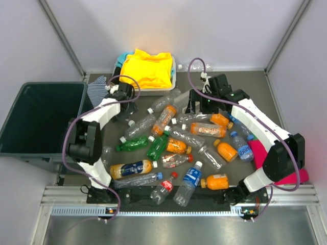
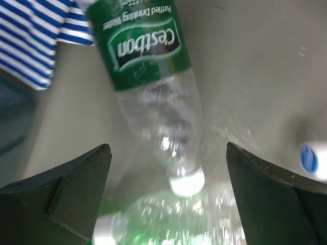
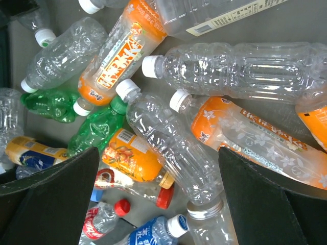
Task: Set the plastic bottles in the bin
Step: Pick up the plastic bottle at the center of the board.
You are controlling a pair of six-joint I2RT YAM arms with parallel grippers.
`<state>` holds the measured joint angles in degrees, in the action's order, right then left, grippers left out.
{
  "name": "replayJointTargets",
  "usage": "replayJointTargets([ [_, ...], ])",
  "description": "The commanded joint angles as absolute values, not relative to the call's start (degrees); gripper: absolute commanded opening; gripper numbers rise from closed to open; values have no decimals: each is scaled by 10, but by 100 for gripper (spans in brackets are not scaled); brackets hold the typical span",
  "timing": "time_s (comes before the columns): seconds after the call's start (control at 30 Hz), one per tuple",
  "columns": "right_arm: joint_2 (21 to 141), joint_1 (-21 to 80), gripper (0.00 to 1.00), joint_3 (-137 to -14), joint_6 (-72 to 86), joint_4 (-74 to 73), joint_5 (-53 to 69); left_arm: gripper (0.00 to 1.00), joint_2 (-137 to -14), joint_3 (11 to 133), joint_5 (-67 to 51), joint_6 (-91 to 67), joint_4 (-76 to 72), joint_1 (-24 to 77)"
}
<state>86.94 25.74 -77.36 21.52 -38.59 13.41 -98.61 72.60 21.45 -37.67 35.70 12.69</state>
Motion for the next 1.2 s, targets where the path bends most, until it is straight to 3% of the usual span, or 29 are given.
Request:
replayJointTargets([
  [0.0, 873, 258, 99, -790, 197, -367, 127, 97, -1042, 750, 229, -410, 301, 121],
  [0.13, 879, 257, 99, -793, 196, -367, 124, 91, -1083, 765, 229, -412, 291, 121],
  [0.23, 882, 257, 99, -795, 197, -367, 117, 70, -1106, 793, 224, -406, 319, 121],
  [0.27, 884, 256, 99, -797, 196, -369, 114, 50, -1110, 801, 228, -406, 329, 121],
  [0.33, 885, 256, 99, -801, 196, -369, 108, 36, -1107, 811, 232, -402, 342, 121],
  [0.37, 885, 256, 99, -802, 196, -368, 106, 24, -1100, 810, 236, -400, 350, 122],
  [0.5, 890, 256, 99, -817, 203, -377, 97, 7, -1042, 812, 253, -388, 378, 127],
  [0.6, 891, 257, 99, -831, 210, -390, 90, 0, -1007, 840, 265, -369, 423, 134],
  [1.0, 874, 257, 99, -881, 212, -418, 55, 0, -900, 1047, 343, -223, 516, 175],
  [1.17, 880, 257, 99, -913, 218, -425, 63, 0, -924, 1209, 389, -192, 610, 166],
])
